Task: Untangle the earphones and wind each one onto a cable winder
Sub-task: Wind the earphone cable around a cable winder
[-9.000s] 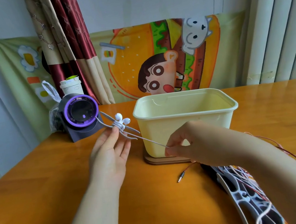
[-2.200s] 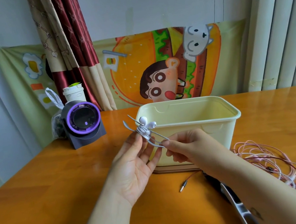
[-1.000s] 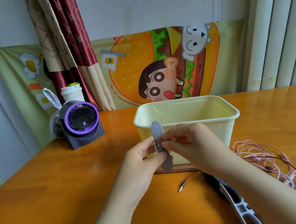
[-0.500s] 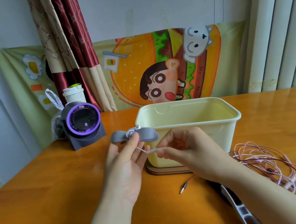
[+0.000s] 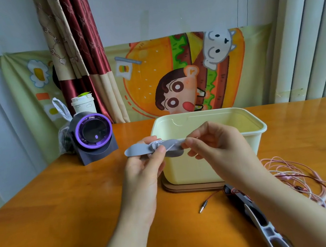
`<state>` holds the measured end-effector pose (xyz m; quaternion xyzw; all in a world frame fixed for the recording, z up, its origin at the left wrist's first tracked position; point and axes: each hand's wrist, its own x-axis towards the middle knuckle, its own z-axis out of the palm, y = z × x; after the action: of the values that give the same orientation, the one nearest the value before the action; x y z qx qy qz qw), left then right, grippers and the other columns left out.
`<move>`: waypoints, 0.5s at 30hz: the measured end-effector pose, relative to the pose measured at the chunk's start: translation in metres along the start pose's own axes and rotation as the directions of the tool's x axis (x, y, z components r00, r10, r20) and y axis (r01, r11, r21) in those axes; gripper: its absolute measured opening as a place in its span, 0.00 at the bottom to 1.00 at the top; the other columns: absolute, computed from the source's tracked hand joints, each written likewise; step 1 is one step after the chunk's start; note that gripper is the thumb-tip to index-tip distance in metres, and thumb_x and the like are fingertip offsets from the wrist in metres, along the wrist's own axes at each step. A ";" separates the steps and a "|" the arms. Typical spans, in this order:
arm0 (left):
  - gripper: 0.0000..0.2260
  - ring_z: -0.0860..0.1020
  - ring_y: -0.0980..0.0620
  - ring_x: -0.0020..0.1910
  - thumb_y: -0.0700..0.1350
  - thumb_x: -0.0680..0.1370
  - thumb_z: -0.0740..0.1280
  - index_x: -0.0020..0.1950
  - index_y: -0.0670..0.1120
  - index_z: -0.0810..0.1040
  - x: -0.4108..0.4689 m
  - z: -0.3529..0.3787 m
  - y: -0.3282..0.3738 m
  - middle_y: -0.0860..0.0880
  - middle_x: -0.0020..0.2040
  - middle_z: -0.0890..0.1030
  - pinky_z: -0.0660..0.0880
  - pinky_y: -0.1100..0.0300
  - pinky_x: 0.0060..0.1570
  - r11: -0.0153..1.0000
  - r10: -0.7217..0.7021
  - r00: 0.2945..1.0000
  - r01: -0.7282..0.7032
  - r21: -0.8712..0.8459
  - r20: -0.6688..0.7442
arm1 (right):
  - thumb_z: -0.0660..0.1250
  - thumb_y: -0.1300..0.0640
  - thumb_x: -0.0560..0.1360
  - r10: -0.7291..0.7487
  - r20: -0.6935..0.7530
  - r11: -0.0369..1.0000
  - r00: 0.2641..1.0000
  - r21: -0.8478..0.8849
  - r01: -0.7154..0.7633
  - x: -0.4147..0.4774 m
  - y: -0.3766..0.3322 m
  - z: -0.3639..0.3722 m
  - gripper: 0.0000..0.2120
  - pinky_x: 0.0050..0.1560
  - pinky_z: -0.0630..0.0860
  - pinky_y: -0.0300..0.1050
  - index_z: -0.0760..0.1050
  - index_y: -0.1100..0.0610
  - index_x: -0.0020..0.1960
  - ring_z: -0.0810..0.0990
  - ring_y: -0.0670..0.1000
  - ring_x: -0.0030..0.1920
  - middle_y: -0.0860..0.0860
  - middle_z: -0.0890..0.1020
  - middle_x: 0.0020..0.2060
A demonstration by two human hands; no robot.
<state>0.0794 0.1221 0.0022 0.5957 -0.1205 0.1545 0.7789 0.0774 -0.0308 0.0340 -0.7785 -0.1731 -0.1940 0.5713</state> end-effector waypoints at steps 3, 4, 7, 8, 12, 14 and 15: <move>0.12 0.81 0.56 0.54 0.51 0.74 0.71 0.56 0.51 0.78 -0.002 -0.001 -0.004 0.52 0.51 0.84 0.75 0.55 0.59 0.984 0.016 0.995 -0.034 0.176 0.103 | 0.69 0.60 0.74 -0.002 -0.060 0.999 0.998 -0.032 0.000 0.004 0.003 -0.005 0.05 0.41 0.80 0.45 0.77 0.56 0.39 0.81 0.45 0.34 0.49 0.84 0.32; 0.13 0.80 0.55 0.56 0.52 0.74 0.71 0.57 0.52 0.78 -0.003 -0.001 -0.006 0.53 0.52 0.84 0.75 0.53 0.60 0.965 0.014 0.991 -0.048 0.256 0.131 | 0.69 0.61 0.74 -0.010 -0.075 0.999 0.997 -0.050 0.006 0.004 0.004 -0.005 0.05 0.41 0.80 0.44 0.77 0.56 0.39 0.81 0.44 0.33 0.49 0.83 0.31; 0.16 0.78 0.56 0.59 0.56 0.73 0.68 0.60 0.59 0.77 -0.006 0.003 -0.013 0.56 0.56 0.82 0.74 0.47 0.63 0.917 -0.023 0.983 -0.051 0.396 0.180 | 0.70 0.63 0.73 -0.073 -0.113 0.989 0.991 -0.137 0.057 0.004 0.007 -0.004 0.06 0.39 0.78 0.38 0.76 0.55 0.39 0.81 0.44 0.34 0.47 0.82 0.32; 0.15 0.78 0.56 0.59 0.57 0.73 0.67 0.60 0.62 0.77 -0.006 0.005 -0.013 0.57 0.56 0.82 0.74 0.46 0.63 0.911 -0.027 0.983 -0.051 0.409 0.183 | 0.70 0.63 0.73 -0.109 -0.115 0.982 0.987 -0.164 0.089 0.002 0.007 -0.003 0.06 0.39 0.78 0.37 0.76 0.54 0.39 0.82 0.43 0.35 0.46 0.82 0.33; 0.14 0.78 0.54 0.59 0.57 0.74 0.67 0.59 0.60 0.78 -0.006 0.005 -0.010 0.56 0.55 0.82 0.75 0.43 0.61 0.914 -0.001 0.987 -0.066 0.401 0.163 | 0.71 0.62 0.73 -0.240 -0.056 0.944 0.969 -0.246 0.219 -0.003 0.005 0.004 0.04 0.37 0.74 0.30 0.78 0.55 0.41 0.80 0.41 0.38 0.40 0.81 0.33; 0.13 0.79 0.54 0.58 0.57 0.75 0.68 0.59 0.57 0.78 -0.006 0.006 -0.007 0.55 0.54 0.83 0.75 0.43 0.61 0.918 0.009 0.987 -0.071 0.389 0.158 | 0.71 0.62 0.73 -0.247 -0.009 0.934 0.969 -0.267 0.236 -0.004 0.004 0.005 0.03 0.36 0.71 0.27 0.79 0.55 0.42 0.79 0.41 0.41 0.41 0.81 0.34; 0.14 0.79 0.54 0.58 0.57 0.75 0.67 0.59 0.57 0.78 -0.007 0.006 -0.007 0.55 0.53 0.83 0.75 0.44 0.61 0.920 0.010 0.989 -0.067 0.387 0.147 | 0.71 0.61 0.73 -0.248 0.016 0.931 0.969 -0.272 0.243 -0.004 0.005 0.005 0.02 0.36 0.70 0.26 0.80 0.56 0.43 0.79 0.41 0.41 0.42 0.82 0.36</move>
<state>0.0759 0.1142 -0.0049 0.7460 -0.1539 0.1479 0.6308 0.0769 -0.0273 0.0262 -0.8199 -0.2353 -0.2931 0.4318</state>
